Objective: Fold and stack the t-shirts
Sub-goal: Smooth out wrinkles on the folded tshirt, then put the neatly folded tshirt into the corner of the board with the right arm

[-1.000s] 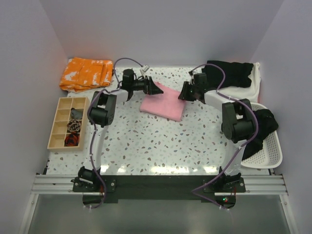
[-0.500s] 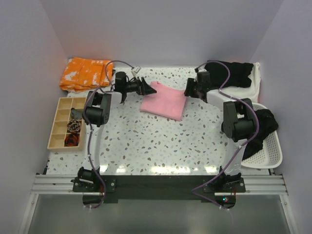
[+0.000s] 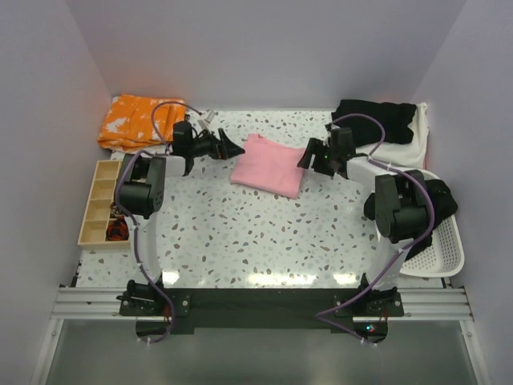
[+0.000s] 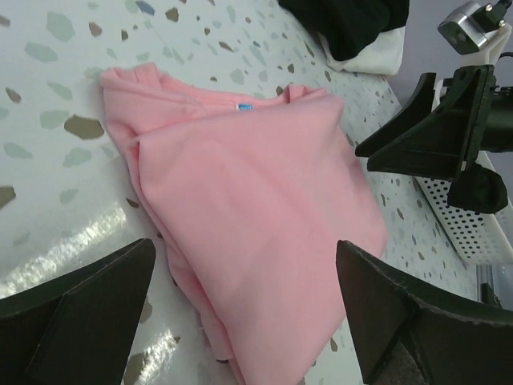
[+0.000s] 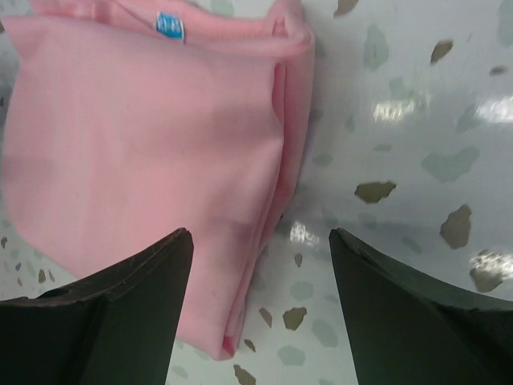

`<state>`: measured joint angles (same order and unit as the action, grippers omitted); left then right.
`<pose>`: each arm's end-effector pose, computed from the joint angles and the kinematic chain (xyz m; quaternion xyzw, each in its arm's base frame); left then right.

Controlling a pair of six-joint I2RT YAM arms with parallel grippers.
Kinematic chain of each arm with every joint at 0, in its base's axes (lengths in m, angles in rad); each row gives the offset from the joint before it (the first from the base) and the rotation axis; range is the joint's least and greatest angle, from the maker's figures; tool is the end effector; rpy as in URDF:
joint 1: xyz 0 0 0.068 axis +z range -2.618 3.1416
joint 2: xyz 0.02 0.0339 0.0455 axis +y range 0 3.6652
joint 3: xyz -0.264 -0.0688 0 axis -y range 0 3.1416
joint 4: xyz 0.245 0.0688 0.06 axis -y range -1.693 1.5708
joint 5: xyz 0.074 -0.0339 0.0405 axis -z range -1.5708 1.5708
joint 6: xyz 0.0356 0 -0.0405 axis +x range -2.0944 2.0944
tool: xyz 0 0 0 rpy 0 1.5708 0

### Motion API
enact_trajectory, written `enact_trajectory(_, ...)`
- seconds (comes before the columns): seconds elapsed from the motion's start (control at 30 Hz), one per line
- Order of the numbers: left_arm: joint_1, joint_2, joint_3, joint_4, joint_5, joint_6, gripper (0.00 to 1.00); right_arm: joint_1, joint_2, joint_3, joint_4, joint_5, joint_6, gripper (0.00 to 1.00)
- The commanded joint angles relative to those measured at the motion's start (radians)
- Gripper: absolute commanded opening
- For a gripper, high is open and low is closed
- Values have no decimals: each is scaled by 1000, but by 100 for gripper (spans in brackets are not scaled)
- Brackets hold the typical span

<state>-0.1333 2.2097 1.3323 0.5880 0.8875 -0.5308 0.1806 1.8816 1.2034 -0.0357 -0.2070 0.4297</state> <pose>0.4648 -0.0902 0.1478 0.1086 0.7605 -0.5014 0.3982 0.4034 0.0811 0.1866 0.0698 0.9031 0.2138 0.3659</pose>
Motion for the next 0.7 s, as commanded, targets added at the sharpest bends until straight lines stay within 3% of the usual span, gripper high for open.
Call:
enact_trajectory(0.0,-2,-34,-88,29,-12,23,100,-4,-18,-79,63,-127,113,73)
enact_trajectory(0.3,-43,-64,-229,42,-25,32,100,-4,30,-153,157,-220,184,74)
enact_trajectory(0.67,-127,-183,-450,95,-41,-1,100,-4,168,16,94,-261,132,73)
